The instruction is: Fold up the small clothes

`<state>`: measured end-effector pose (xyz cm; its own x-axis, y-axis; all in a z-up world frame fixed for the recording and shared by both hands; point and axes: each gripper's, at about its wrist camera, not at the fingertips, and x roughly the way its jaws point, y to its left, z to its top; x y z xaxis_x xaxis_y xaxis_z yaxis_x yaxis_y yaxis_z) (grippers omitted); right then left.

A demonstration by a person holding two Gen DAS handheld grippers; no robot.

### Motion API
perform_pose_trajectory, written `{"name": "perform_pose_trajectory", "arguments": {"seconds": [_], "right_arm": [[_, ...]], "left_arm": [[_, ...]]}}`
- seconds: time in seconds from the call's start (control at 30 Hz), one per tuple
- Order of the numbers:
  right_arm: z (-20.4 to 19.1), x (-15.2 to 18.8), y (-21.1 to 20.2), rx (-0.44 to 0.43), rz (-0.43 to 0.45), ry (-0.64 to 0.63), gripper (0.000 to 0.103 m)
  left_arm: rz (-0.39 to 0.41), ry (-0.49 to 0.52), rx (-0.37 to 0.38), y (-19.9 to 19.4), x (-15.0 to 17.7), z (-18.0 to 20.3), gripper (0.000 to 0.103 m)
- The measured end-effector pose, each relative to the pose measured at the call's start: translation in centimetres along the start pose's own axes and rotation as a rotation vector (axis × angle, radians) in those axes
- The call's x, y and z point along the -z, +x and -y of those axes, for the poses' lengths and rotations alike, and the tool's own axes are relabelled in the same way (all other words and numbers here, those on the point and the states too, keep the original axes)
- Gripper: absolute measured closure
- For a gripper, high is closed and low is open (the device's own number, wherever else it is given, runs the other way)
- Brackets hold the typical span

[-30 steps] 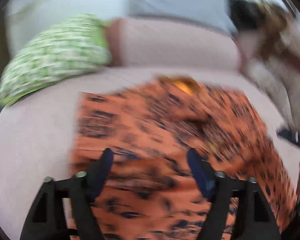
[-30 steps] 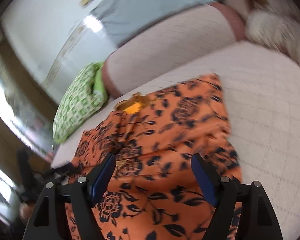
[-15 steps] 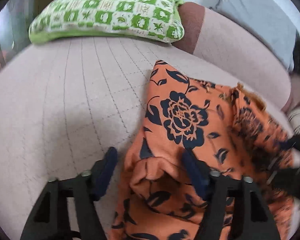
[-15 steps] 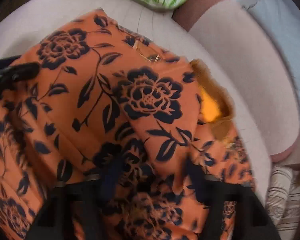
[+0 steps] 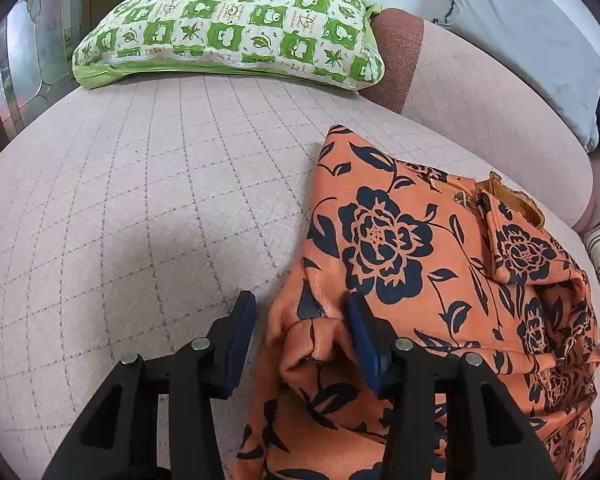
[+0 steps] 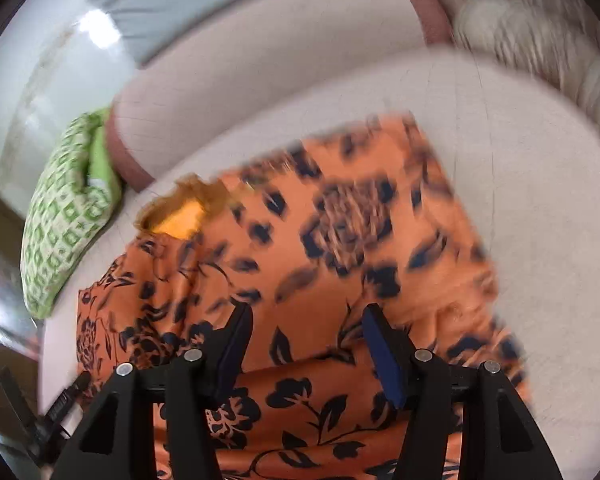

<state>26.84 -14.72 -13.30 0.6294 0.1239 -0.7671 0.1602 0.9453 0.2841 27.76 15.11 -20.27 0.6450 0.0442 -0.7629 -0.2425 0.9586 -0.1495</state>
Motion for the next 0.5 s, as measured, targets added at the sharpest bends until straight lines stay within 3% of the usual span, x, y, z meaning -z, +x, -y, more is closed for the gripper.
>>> {"name": "perform_pose_trajectory", "arguments": {"seconds": [0.03,0.13,0.23,0.3,0.37,0.4,0.5], "right_arm": [[-1.5,-0.2,-0.7,0.004,0.027,-0.079,0.037],[-10.1,-0.6,-1.7,0.009,0.062,-0.49,0.033],[-18.8,2.2,1.1,0.134,0.033,-0.947,0.034],[-21.6,4.2,4.7,0.228,-0.037,-1.154,0.035],[-22.4,5.2,7.4,0.345,-0.046,-1.273,0.056],[-22.4,5.0,8.1,0.374,-0.053,-1.282,0.08],[-20.8,1.3,6.7,0.369,0.03,-1.114,0.085]], "left_arm": [[0.002,0.003,-0.005,-0.1,0.1,0.1,0.054],[0.005,0.003,-0.012,0.1,0.1,0.2,0.054],[-0.001,-0.007,-0.001,0.2,-0.1,0.0,0.054],[-0.003,-0.011,0.007,0.1,-0.1,-0.1,0.054],[-0.006,-0.014,0.011,0.1,-0.1,-0.2,0.054],[-0.008,-0.014,0.012,0.1,-0.2,-0.3,0.054],[-0.01,-0.023,0.014,0.2,-0.2,-0.4,0.054]]}}
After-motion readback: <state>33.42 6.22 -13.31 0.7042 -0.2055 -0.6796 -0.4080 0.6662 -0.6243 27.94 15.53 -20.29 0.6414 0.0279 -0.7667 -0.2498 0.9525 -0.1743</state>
